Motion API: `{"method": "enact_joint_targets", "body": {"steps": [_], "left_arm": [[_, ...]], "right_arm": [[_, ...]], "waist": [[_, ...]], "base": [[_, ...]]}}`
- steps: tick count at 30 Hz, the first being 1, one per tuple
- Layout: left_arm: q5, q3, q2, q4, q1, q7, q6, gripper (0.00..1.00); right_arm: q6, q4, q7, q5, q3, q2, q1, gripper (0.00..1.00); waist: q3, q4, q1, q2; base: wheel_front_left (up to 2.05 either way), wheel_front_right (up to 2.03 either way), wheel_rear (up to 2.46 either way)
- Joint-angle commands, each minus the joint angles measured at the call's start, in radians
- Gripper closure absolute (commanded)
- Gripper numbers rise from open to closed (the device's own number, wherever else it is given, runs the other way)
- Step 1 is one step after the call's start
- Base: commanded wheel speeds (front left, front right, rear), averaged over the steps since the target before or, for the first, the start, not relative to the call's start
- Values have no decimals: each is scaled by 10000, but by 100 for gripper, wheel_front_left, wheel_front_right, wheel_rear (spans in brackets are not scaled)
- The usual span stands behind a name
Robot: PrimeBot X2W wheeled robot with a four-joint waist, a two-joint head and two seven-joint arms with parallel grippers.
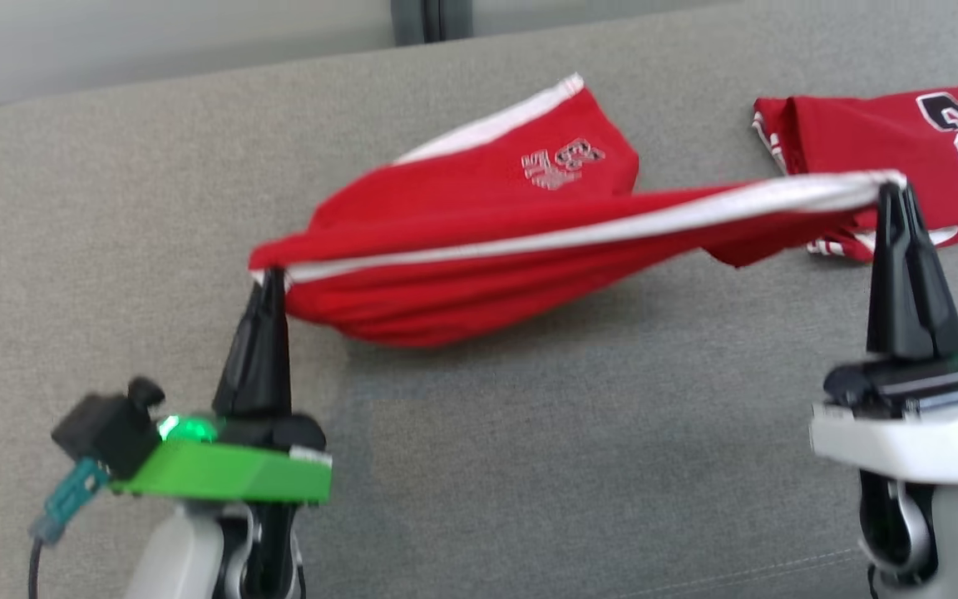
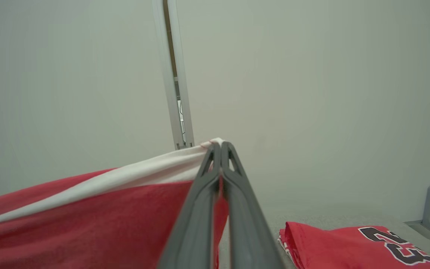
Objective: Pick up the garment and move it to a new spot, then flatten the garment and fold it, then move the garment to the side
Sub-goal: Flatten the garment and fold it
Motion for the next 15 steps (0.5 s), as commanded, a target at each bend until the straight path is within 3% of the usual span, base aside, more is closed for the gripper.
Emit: {"method": "enact_joint_targets", "body": {"steps": [1, 9, 15], "left_arm": [[69, 11, 158, -329, 522, 51, 154, 100], [35, -190, 306, -2300, 2692, 532, 1032, 100], [-41, -409, 192, -1915, 2641, 903, 1193, 100]], "right_arm": [[-23, -209, -43, 79, -88, -6, 446, 100], [-24, -517, 50, 181, 133, -2, 2264, 100], [-22, 345, 74, 7, 153, -3, 1677, 100]], "waist": [[-667, 15, 0, 0], [-884, 105, 0, 0], [-504, 288, 0, 0]], "base": [[0, 0, 0], [0, 0, 0], [0, 0, 0]]}}
